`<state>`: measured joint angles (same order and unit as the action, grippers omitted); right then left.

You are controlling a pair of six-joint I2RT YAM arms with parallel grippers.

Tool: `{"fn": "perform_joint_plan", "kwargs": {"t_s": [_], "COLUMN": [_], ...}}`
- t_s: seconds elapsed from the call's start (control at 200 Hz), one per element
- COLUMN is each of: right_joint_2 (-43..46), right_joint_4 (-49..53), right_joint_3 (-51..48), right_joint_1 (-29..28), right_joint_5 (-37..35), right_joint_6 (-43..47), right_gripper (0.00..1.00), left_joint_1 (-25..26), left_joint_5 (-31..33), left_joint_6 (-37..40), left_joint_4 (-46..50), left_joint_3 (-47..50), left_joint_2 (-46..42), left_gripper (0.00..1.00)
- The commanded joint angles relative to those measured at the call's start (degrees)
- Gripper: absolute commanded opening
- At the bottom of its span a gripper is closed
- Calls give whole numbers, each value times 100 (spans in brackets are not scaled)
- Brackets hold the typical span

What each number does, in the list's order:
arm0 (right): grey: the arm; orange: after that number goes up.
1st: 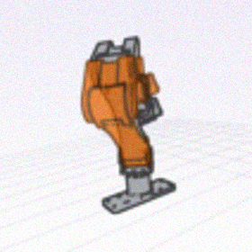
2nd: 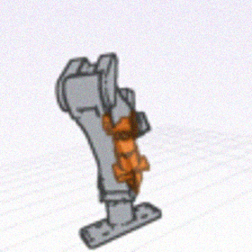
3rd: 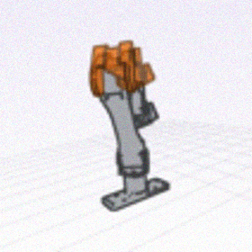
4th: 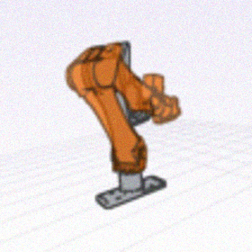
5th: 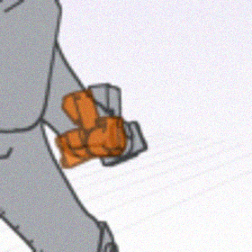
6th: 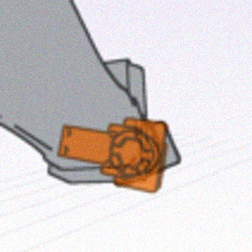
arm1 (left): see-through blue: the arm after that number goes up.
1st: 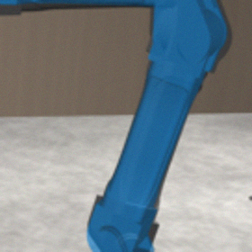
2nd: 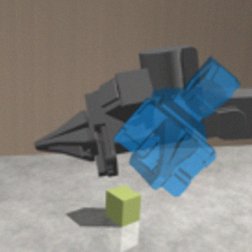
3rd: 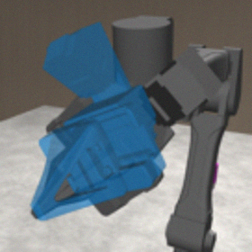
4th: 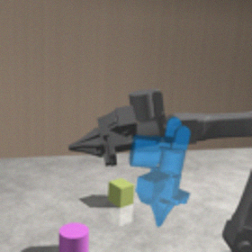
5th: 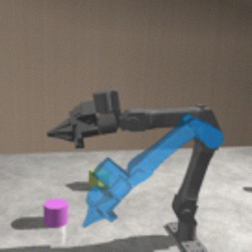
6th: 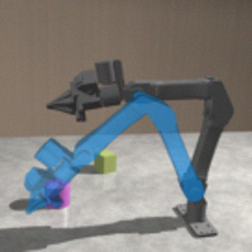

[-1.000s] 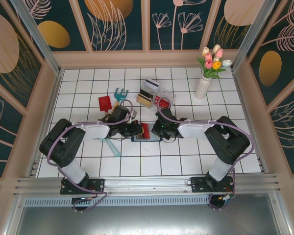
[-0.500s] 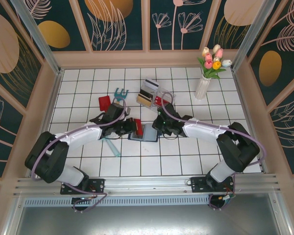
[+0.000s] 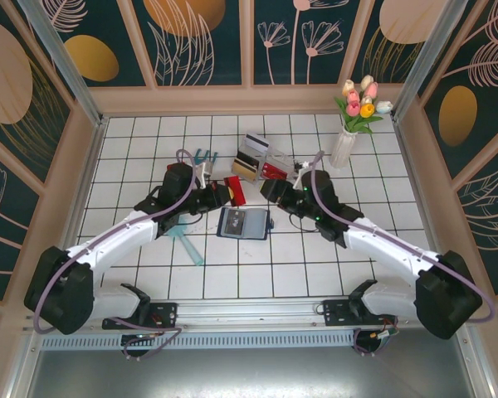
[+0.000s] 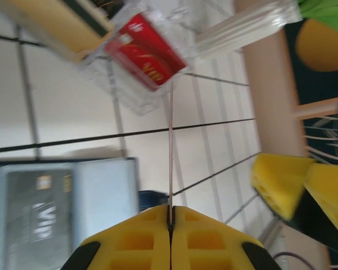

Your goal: Take the credit cards out of the card holder

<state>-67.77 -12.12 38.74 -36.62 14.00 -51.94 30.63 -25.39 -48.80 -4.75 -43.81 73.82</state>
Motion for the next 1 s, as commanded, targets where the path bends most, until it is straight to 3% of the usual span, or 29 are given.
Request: {"fn": "perform_joint_plan", "kwargs": {"t_s": [0.0, 0.11, 0.305, 0.545, 0.866, 0.926, 0.996], "right_joint_2": [101, -41, -508, -668, -644, -570, -441], "right_joint_4": [-1446, -1946, -2806, -3324, -3742, -3730, -3411], "right_joint_3": [-257, -178, 36, 90, -19, -95, -163], "right_joint_1": [275, 382, 445, 497, 496, 497, 493], "right_joint_5": [1114, 1467, 1961, 2154, 2186, 2074, 1851], "right_joint_6": [-251, -359, -766, -1183, -1287, -1130, -856], "right_gripper": [65, 78, 79, 52, 17, 10, 0], "left_joint_1": [-22, -31, -73, -104, -164, -190, -198], "left_joint_5": [-570, -827, -1252, -1399, -1405, -1340, -1279], "left_joint_6": [-448, -796, -1267, -1705, -1607, -1515, -1292], "left_joint_4": [-901, -1355, -1972, -2572, -2151, -1948, -1652], "left_joint_3": [-197, -273, -374, -303, -487, -546, -643], "left_joint_2": [-213, -224, -110, 47, 250, 285, 319], "left_gripper": [8, 8, 8, 8, 9, 13, 26]}}
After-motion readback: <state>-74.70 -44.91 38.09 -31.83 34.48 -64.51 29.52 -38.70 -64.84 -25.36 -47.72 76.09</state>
